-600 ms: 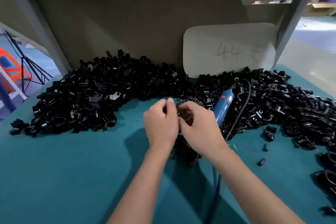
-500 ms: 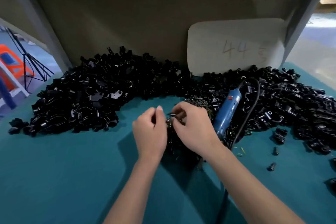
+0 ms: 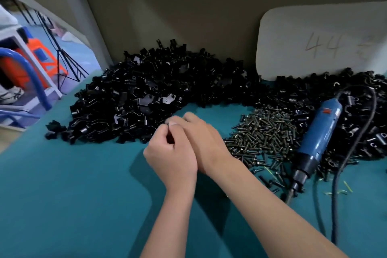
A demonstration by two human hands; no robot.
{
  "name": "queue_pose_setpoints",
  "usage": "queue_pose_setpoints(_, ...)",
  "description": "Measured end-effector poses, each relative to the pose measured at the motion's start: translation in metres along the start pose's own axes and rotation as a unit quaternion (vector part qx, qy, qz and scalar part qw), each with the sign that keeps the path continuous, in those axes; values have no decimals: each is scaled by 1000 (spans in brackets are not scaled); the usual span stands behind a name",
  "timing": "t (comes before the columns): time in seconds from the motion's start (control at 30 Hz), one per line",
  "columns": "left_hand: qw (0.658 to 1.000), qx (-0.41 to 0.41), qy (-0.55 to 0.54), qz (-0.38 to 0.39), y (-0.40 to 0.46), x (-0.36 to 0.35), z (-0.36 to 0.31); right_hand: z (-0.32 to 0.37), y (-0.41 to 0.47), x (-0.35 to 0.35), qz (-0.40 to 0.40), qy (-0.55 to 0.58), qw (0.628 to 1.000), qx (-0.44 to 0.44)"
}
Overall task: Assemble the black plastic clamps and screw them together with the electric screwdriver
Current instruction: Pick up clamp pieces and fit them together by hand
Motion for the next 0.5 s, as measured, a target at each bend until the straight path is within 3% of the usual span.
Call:
queue_pose_setpoints(0.13, 996, 91, -17, -12, 11, 3, 19, 8, 11, -16, 47, -22, 999, 14)
queue_pose_setpoints(0.23, 992, 124, -38, -14, 18, 3, 27, 17, 17, -21, 37, -12, 999, 10)
queue_pose_setpoints(0.4, 994, 91, -47, -44, 13, 9, 17, 5, 2, -3, -41, 79, 996, -20)
queue_pose_setpoints(0.5, 998, 21, -61, -11, 2, 5, 1, -14, -20, 32, -106, 163, 979, -62)
Point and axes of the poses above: each hand's wrist, its own y-axis towards the middle knuckle, its own x-axis out of the back of the hand, z = x × y, the point moved 5 cm from there along y, towards the middle knuckle, and after that the axes turned 14 degrees about y, right-handed, at the moved point
